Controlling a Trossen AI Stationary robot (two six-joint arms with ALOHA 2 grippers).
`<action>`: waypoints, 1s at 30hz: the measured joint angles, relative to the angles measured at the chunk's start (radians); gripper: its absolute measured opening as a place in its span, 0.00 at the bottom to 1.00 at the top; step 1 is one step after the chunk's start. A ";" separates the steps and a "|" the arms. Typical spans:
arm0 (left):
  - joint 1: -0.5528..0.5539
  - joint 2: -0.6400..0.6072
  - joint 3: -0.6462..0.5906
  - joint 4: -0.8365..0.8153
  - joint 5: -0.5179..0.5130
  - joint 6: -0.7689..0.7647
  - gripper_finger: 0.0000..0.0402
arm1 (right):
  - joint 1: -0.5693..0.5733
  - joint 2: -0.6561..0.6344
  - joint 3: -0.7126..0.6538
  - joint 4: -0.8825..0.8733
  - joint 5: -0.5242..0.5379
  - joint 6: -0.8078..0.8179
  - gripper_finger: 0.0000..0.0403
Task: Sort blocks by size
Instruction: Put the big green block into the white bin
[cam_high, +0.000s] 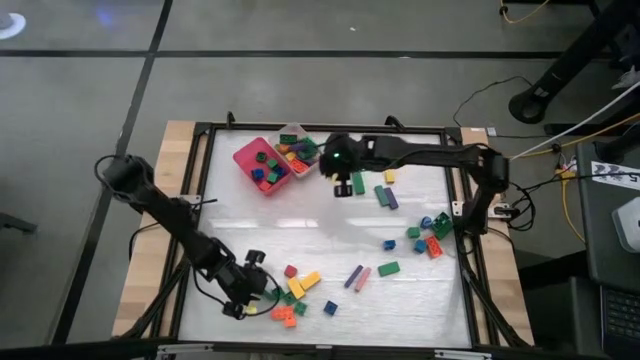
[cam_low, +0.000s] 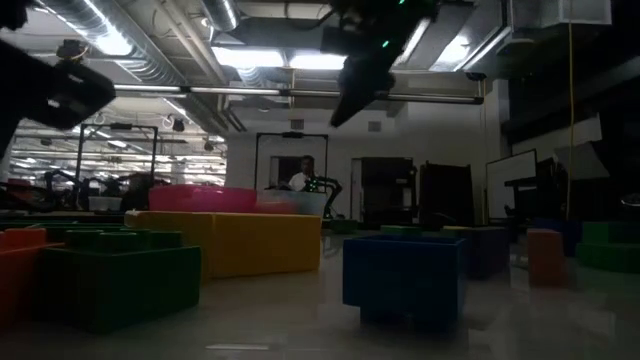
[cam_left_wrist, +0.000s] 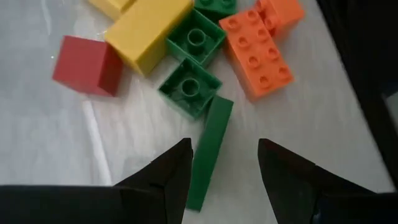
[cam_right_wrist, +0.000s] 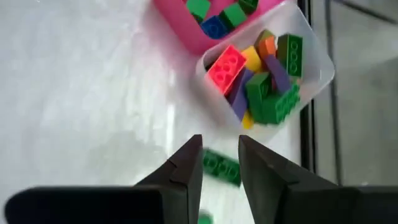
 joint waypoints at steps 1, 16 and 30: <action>0.000 0.017 0.000 0.007 -0.002 0.004 0.42 | 0.000 -0.020 0.000 -0.029 -0.010 0.017 0.26; 0.011 0.141 0.001 0.016 -0.011 0.025 0.27 | 0.179 -0.114 -0.057 -0.314 -0.413 0.265 0.26; 0.057 -0.017 0.000 0.001 -0.040 0.046 0.10 | 0.443 -0.113 -0.251 -0.196 -0.291 0.359 0.26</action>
